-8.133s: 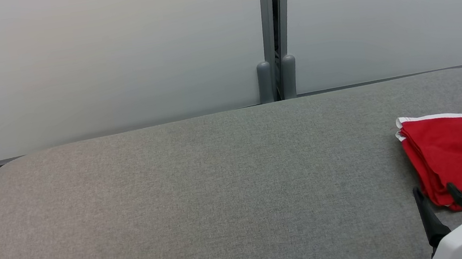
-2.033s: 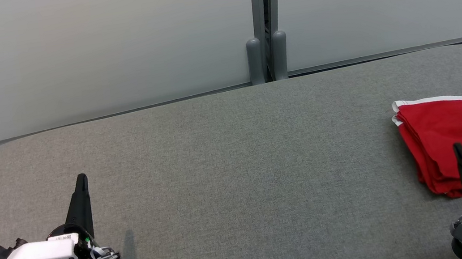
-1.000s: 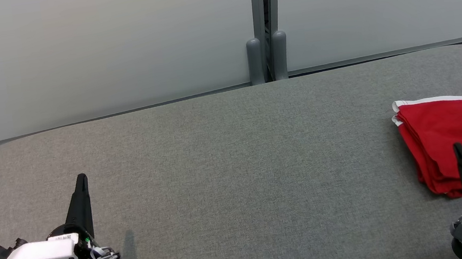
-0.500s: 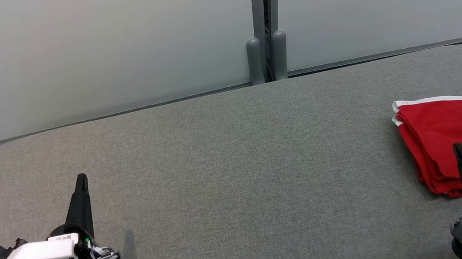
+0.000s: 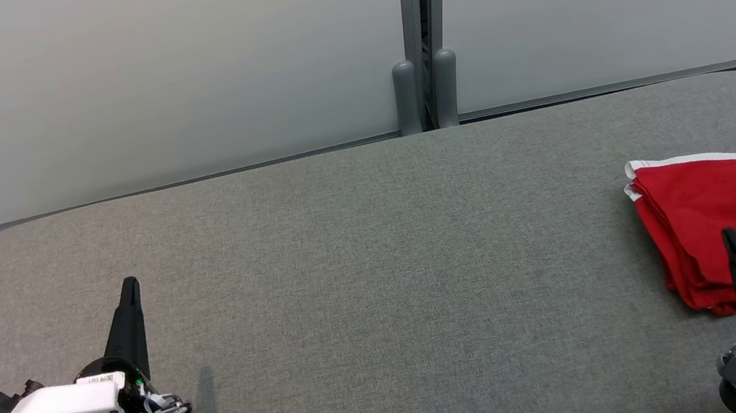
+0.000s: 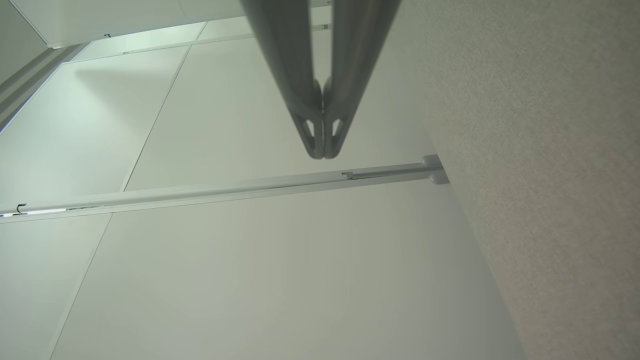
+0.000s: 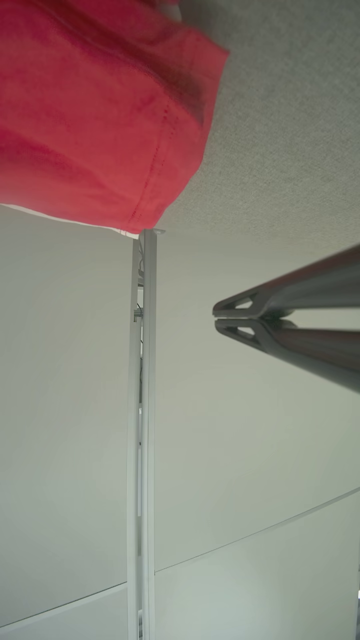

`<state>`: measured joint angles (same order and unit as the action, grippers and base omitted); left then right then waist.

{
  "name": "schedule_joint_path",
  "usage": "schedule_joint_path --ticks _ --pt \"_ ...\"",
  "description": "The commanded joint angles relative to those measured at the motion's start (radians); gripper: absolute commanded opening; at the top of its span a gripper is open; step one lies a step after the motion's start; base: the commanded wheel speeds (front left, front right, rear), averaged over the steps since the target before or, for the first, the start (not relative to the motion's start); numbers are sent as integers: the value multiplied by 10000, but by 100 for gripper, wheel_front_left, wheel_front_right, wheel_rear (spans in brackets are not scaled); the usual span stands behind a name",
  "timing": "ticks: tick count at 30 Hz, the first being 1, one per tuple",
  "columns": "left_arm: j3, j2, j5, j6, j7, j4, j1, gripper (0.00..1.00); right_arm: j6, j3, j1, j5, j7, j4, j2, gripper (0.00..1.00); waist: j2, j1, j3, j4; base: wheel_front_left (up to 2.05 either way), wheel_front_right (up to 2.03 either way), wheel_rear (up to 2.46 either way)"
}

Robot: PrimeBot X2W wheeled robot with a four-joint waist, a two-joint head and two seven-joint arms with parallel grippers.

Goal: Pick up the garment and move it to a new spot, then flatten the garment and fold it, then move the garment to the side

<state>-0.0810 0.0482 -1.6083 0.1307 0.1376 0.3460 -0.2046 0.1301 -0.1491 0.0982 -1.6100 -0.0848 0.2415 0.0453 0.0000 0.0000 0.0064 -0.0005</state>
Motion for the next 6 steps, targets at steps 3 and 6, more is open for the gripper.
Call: schedule_joint_path --ticks 3,6 --pt "-35 24 -21 38 17 -3 -110 0 11 -14 101 -10 -50 -32 93 0 0 0 0 0 0 0 0" --pt "-35 24 -21 38 17 -4 -110 0 11 -14 101 -10 -52 -32 93 0 0 0 0 0 0 0 0"
